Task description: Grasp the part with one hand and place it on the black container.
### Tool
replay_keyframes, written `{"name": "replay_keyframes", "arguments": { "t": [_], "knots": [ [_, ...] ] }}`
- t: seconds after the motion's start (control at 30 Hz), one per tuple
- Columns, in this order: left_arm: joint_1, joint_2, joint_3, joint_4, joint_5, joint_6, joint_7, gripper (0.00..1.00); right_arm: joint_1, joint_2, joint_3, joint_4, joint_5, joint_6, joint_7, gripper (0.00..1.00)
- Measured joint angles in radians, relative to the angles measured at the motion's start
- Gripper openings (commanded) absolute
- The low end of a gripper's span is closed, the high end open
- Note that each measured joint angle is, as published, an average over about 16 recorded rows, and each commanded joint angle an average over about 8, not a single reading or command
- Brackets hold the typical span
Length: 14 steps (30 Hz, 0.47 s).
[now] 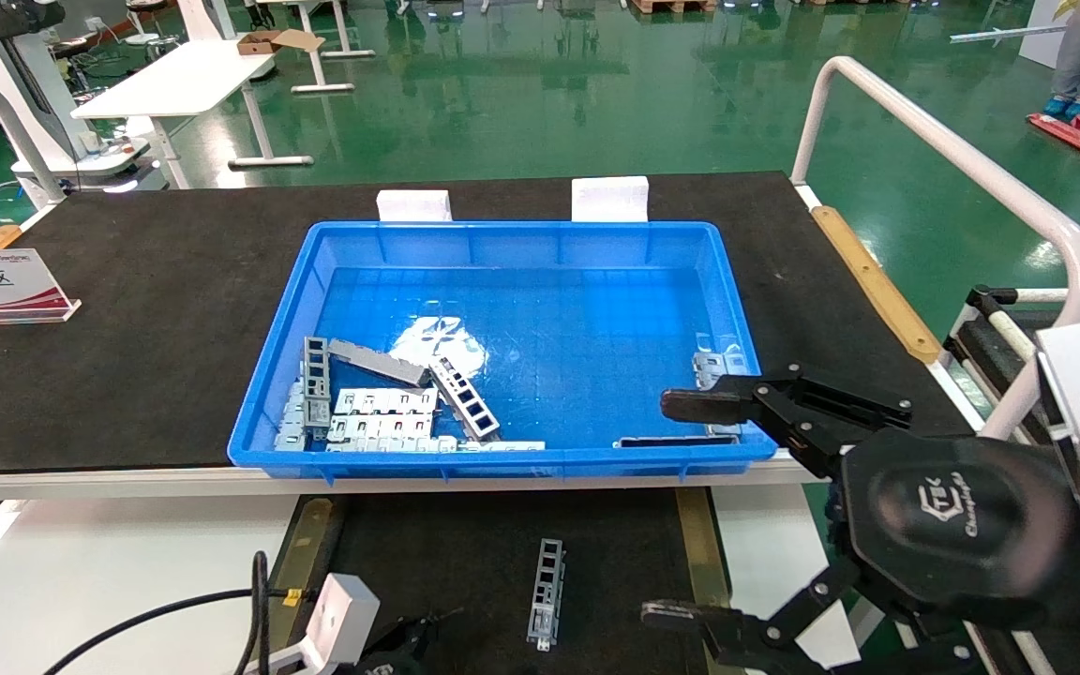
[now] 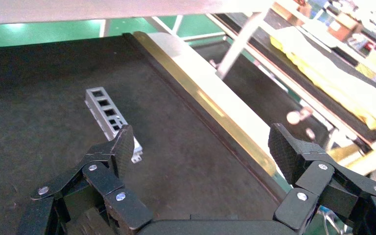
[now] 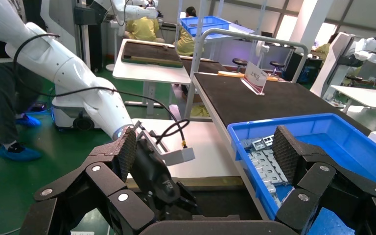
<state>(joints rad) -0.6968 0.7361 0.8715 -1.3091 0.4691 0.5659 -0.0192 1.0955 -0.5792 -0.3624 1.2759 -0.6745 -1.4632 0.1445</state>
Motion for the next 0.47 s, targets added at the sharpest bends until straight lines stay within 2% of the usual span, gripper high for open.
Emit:
{"name": "replay_keyframes", "arguments": {
  "t": [0.23, 0.47],
  "knots": [
    [0.001, -0.054, -0.023, -0.028, -0.023, 0.060, 0.005, 1.00, 0.000, 0.000, 0.000, 0.000, 0.000, 0.000, 0.000, 1.00],
    [0.004, -0.074, -0.042, -0.033, -0.042, 0.090, 0.013, 1.00, 0.000, 0.000, 0.000, 0.000, 0.000, 0.000, 0.000, 1.00]
  ]
}}
